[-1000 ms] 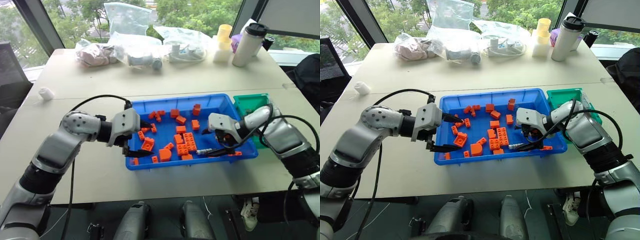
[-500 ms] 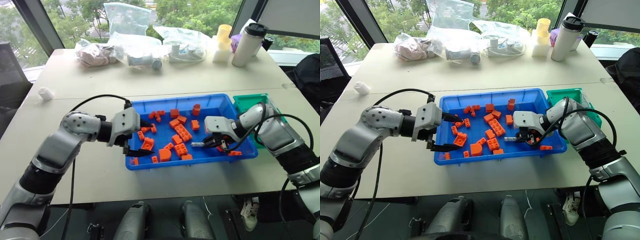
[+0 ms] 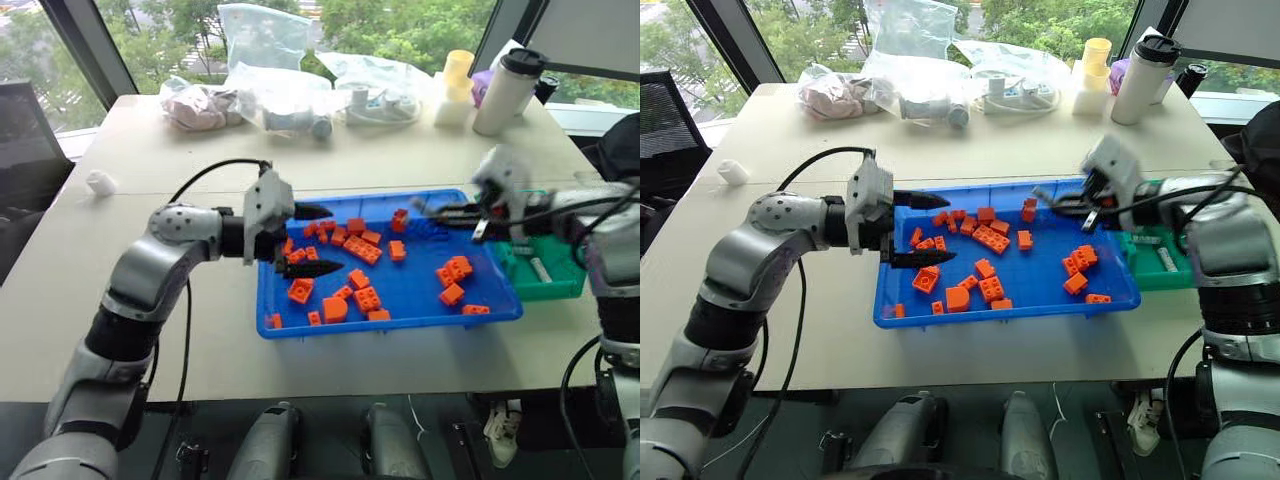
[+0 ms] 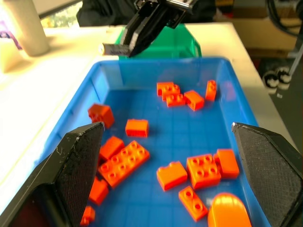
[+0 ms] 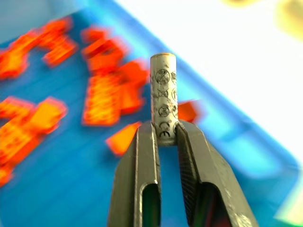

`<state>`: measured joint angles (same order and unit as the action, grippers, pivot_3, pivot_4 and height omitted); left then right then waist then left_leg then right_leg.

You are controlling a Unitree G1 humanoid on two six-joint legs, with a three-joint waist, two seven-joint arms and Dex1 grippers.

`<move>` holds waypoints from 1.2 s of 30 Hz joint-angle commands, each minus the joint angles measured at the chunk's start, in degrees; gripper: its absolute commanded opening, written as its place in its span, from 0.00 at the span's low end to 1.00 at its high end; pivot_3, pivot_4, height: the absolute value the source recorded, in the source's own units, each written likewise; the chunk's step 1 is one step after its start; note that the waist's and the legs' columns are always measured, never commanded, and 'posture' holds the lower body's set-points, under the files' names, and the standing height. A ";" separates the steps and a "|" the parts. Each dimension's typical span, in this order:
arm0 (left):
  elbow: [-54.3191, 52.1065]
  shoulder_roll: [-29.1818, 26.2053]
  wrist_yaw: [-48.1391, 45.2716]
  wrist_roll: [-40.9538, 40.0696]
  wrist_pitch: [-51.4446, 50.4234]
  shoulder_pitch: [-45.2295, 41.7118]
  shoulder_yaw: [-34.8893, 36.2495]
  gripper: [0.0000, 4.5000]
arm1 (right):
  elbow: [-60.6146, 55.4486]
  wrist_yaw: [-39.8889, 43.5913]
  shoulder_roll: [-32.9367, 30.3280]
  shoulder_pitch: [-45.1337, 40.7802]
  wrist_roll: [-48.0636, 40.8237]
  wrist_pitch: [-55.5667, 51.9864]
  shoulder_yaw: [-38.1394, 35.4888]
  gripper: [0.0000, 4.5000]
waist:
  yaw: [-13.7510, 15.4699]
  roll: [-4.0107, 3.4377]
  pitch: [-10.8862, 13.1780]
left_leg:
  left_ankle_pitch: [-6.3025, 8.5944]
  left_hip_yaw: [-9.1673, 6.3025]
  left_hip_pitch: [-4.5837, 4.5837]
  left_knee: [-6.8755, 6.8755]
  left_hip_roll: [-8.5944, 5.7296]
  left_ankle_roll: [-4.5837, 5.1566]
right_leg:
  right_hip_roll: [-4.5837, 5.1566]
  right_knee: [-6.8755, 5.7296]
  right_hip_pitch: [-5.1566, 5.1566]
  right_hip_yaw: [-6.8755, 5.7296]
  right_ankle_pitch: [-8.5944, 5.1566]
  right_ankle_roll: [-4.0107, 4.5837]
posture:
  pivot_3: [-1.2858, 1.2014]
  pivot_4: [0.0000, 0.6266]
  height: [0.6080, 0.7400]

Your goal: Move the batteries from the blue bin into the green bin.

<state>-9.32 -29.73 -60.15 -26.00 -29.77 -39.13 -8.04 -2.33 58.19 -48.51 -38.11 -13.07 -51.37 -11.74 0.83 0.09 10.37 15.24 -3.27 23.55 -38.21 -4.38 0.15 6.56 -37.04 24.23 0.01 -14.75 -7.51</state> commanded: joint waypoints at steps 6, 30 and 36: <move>9.74 5.39 -3.12 2.16 7.40 -5.27 -2.11 1.00 | -2.95 -15.67 -2.30 8.40 0.66 -10.35 -10.94 0.01 | -0.12 -0.01 -0.01 | -0.01 0.05 0.00 0.02 0.00 0.00 | 0.01 -0.02 0.01 0.01 0.00 0.00 | 0.52 0.24 1.00; 7.08 -1.11 0.46 4.21 6.27 -1.51 4.70 1.00 | -3.32 -17.08 -1.49 11.33 -7.07 6.53 -15.05 0.99 | -0.57 -0.04 -0.02 | -0.01 0.09 -0.02 0.03 0.01 0.01 | -0.02 -0.09 0.05 0.01 0.00 -0.01 | 0.52 0.24 1.00; -7.36 -12.94 7.66 0.96 -5.03 10.22 18.07 1.00 | -13.77 -11.51 -1.98 24.84 -16.72 2.36 -28.42 0.99 | -0.45 -0.03 -0.02 | 0.05 0.04 -0.02 0.14 0.06 0.09 | -0.04 -0.08 0.09 0.03 0.00 -0.01 | 0.52 0.24 1.00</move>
<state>-11.83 -42.21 -54.12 -23.22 -33.10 -28.96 7.20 -11.97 45.78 -50.12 -13.13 -26.50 -48.76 -36.08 0.38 0.05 10.35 15.32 -3.23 23.54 -38.10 -4.33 0.30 6.53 -37.11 24.28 0.05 -14.75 -7.52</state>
